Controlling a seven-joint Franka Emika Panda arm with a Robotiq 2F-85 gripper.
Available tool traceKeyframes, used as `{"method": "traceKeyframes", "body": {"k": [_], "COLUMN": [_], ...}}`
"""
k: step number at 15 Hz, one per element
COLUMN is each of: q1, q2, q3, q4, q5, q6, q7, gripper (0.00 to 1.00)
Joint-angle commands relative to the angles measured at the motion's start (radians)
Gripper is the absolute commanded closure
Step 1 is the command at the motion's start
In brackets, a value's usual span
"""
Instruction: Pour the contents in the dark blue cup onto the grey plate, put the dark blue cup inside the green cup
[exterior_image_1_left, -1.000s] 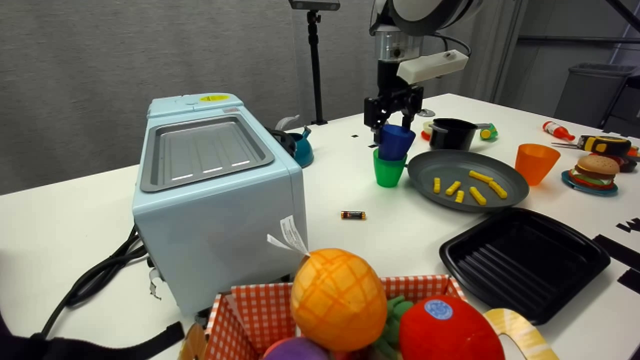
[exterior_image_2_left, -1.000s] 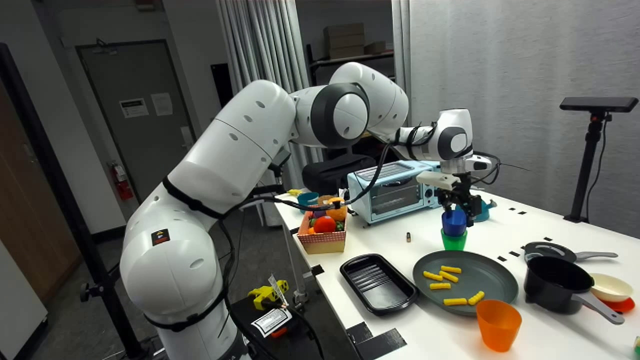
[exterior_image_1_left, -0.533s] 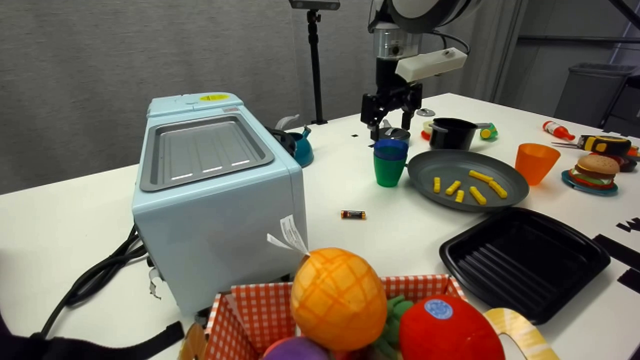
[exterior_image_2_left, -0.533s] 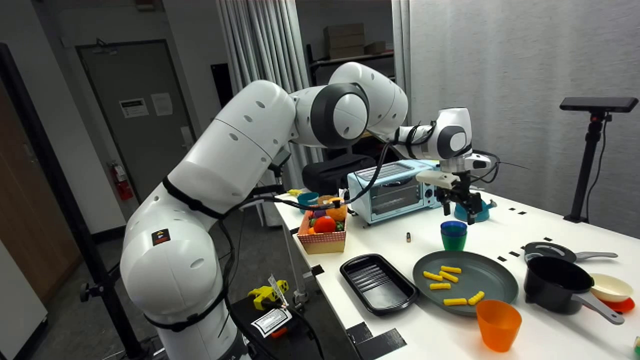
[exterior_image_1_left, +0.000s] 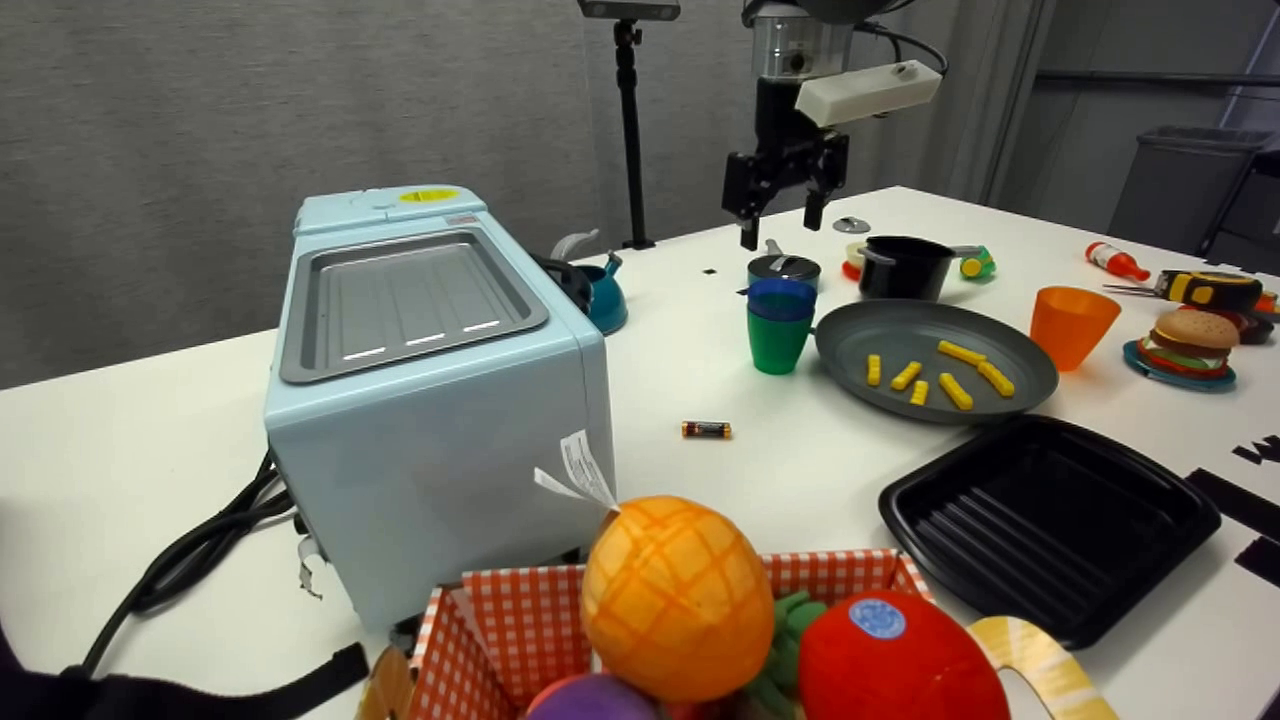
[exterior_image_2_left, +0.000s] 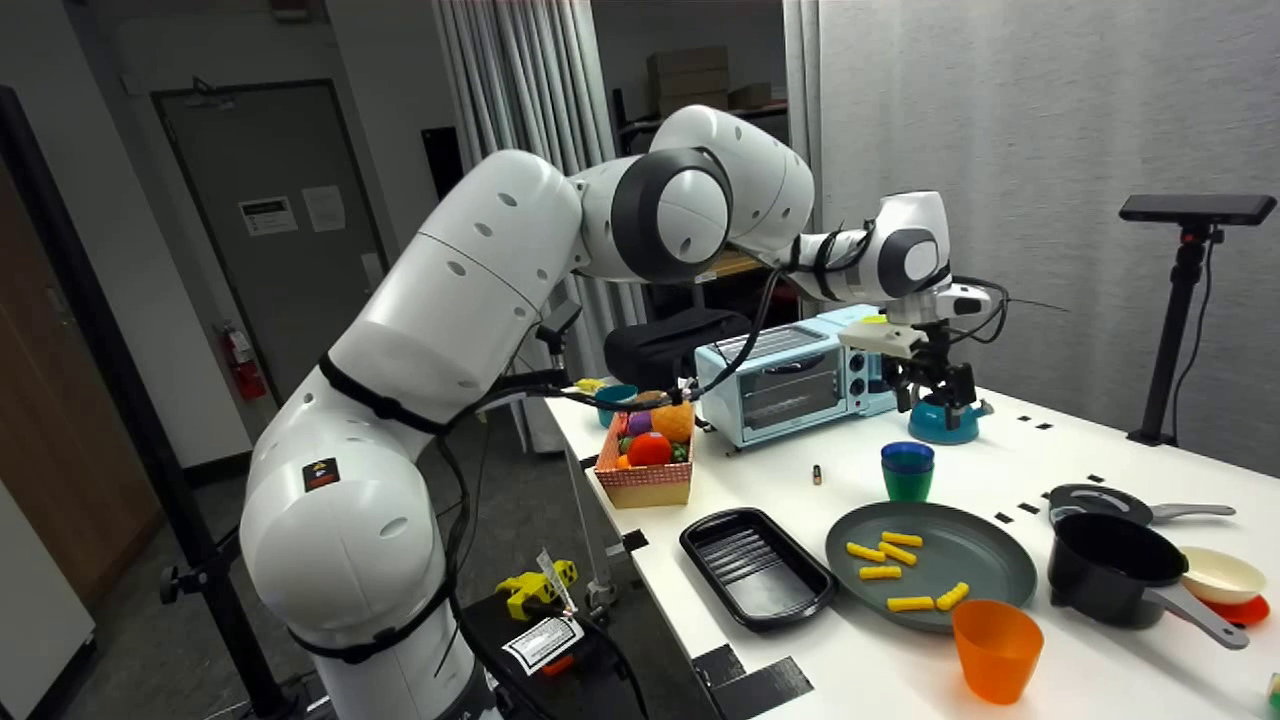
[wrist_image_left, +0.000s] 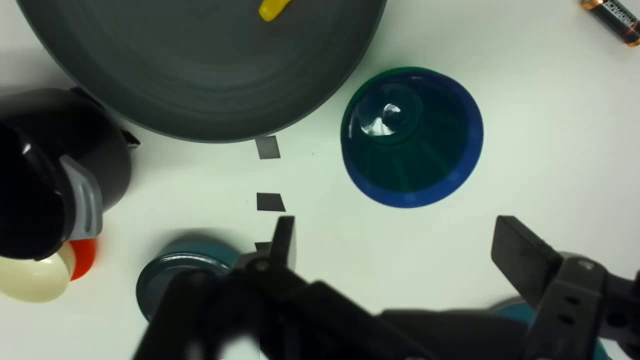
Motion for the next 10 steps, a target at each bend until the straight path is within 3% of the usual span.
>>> {"method": "traceKeyframes", "body": {"k": [1, 10], "q1": [-0.014, -0.079], "q2": [-0.115, -0.343], "q3": [-0.007, 0.003], "q4": [-0.112, -0.306], "q5": [0.028, 0.052], "q6": [0.034, 0.031], "q7": [-0.039, -0.161], "gripper": [0.00, 0.00]}}
